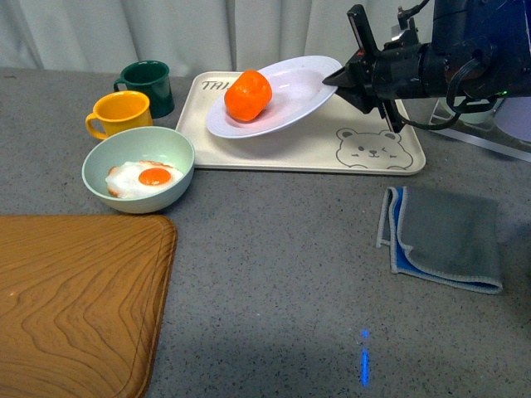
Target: Place orange and plate with both arms
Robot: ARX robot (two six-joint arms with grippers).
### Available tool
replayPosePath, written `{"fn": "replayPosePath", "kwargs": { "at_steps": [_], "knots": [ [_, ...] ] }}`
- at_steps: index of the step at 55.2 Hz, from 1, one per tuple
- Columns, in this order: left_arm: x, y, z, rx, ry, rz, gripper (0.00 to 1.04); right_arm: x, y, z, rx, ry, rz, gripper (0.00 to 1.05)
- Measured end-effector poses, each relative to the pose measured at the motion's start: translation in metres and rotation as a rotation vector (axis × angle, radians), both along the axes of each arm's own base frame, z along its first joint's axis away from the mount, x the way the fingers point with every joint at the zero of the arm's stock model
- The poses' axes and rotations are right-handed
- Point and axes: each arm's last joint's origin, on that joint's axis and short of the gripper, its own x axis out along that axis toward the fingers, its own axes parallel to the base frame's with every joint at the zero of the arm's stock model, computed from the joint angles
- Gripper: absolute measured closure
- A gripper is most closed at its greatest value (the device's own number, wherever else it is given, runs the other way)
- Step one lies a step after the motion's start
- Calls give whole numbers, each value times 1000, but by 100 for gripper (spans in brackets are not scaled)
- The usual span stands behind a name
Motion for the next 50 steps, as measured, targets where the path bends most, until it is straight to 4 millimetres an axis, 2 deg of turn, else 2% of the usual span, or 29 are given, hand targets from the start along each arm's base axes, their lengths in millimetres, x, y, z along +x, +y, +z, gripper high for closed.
{"fn": "replayPosePath", "kwargs": {
  "at_steps": [7, 21, 24, 31, 38, 41, 45, 50],
  "knots": [
    [0, 0, 0, 0, 0, 0, 7, -1, -2, -4, -25, 9, -3, 103],
    [0, 0, 0, 0, 0, 0, 7, -22, -16, -24, -124, 31, 7, 65],
    [0, 0, 0, 0, 0, 0, 7, -28, -21, -25, -164, 30, 16, 55],
    [0, 0, 0, 0, 0, 0, 7, -40, -30, -10, -240, -22, 18, 35],
    [0, 0, 0, 0, 0, 0, 7, -64, -39, 31, -441, -170, 28, 9],
    [0, 0, 0, 0, 0, 0, 7, -82, -42, 53, -551, -257, 39, 10],
    [0, 0, 0, 0, 0, 0, 7, -96, -43, 65, -635, -362, 5, 11],
    [0, 0, 0, 0, 0, -1, 7, -121, -48, 76, -880, -634, -268, 26]
  ]
}}
